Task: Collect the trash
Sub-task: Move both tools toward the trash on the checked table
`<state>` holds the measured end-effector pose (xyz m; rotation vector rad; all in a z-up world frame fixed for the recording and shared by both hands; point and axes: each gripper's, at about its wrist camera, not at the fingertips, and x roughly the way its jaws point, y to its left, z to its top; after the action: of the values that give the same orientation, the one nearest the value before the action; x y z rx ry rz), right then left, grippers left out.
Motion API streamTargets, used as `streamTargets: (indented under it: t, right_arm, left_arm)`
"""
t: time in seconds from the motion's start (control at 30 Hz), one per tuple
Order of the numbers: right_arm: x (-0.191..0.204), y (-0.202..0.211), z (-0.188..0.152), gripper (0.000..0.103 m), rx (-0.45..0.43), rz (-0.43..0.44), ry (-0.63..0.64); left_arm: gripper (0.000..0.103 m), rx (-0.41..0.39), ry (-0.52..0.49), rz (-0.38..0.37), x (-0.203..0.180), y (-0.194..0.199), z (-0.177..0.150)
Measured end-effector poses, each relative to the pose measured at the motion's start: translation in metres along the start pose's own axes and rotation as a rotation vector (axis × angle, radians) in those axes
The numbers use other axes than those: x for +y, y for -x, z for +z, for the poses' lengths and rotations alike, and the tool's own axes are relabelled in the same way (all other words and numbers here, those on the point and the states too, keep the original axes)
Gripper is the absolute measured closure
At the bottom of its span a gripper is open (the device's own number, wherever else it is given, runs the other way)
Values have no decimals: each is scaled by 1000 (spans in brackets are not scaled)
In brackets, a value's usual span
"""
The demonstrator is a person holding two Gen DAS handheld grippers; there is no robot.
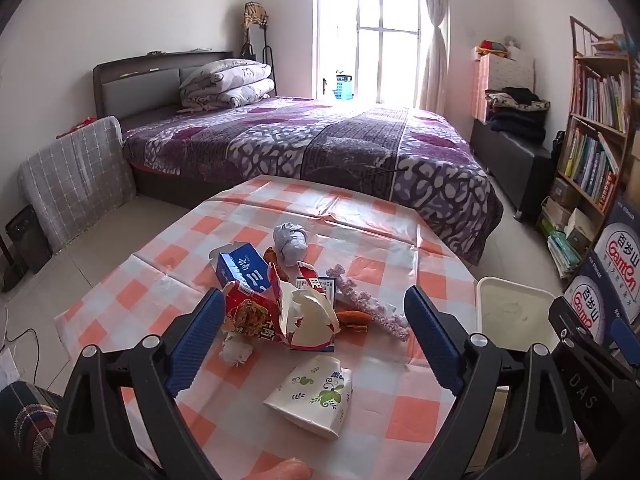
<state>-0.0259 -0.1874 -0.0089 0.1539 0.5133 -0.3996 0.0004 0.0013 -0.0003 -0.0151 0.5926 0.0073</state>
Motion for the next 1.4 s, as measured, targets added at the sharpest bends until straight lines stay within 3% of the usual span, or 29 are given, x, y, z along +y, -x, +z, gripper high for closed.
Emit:
streamTargets:
  t: [0.7, 1.4]
  right_arm:
    - [4, -3, -4, 7, 1, 5, 0]
    - [4, -5, -4, 7, 10, 18, -15]
  left_arm:
    - [14, 18, 23, 8, 8, -6, -4]
    - [14, 24, 85, -38, 14, -8, -5]
